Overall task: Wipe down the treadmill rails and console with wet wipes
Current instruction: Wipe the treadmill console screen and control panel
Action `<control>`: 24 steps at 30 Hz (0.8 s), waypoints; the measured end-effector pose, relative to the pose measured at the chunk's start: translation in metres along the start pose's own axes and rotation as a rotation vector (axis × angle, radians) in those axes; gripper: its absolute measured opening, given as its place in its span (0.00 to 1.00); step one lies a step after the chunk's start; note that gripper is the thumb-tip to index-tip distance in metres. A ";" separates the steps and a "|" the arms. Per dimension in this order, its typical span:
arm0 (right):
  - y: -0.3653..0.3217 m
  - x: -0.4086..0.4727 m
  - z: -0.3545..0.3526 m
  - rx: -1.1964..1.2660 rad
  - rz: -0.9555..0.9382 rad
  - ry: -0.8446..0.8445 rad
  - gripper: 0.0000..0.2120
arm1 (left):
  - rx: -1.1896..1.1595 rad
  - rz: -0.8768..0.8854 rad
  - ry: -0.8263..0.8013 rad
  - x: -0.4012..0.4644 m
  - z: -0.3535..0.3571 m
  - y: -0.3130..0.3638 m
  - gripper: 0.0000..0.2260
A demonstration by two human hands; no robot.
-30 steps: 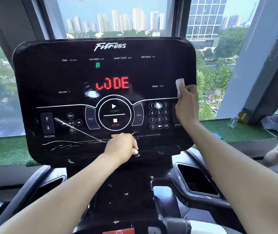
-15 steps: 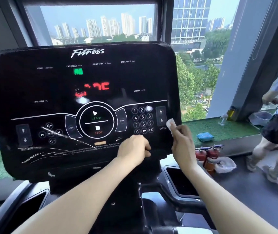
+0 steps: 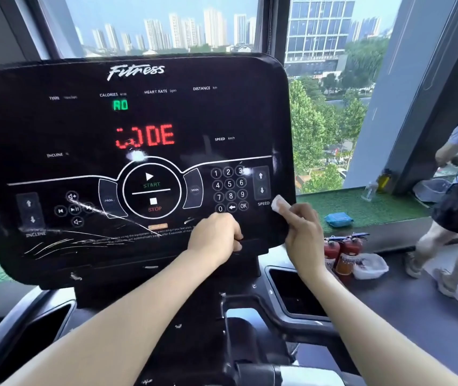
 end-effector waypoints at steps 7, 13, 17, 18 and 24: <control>-0.017 0.084 -0.012 0.034 0.022 0.004 0.29 | -0.018 -0.020 0.038 -0.002 0.004 -0.001 0.12; 0.003 0.016 -0.004 0.020 -0.024 0.005 0.30 | 0.028 -0.008 0.032 -0.002 0.005 -0.001 0.12; 0.005 -0.004 -0.006 0.047 -0.017 -0.065 0.29 | 0.044 0.000 0.040 -0.002 0.005 -0.001 0.12; 0.001 0.009 -0.008 0.067 0.010 -0.081 0.27 | 0.042 -0.005 0.043 -0.002 0.005 0.000 0.12; -0.008 0.073 -0.016 0.078 0.045 -0.132 0.21 | 0.011 -0.022 0.065 -0.002 0.005 -0.001 0.11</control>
Point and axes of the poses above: each hand's wrist, its own x-axis towards the middle knuckle, its own z-axis out of the palm, y = z × x, the point moved 1 cm from there along x, towards the middle knuckle
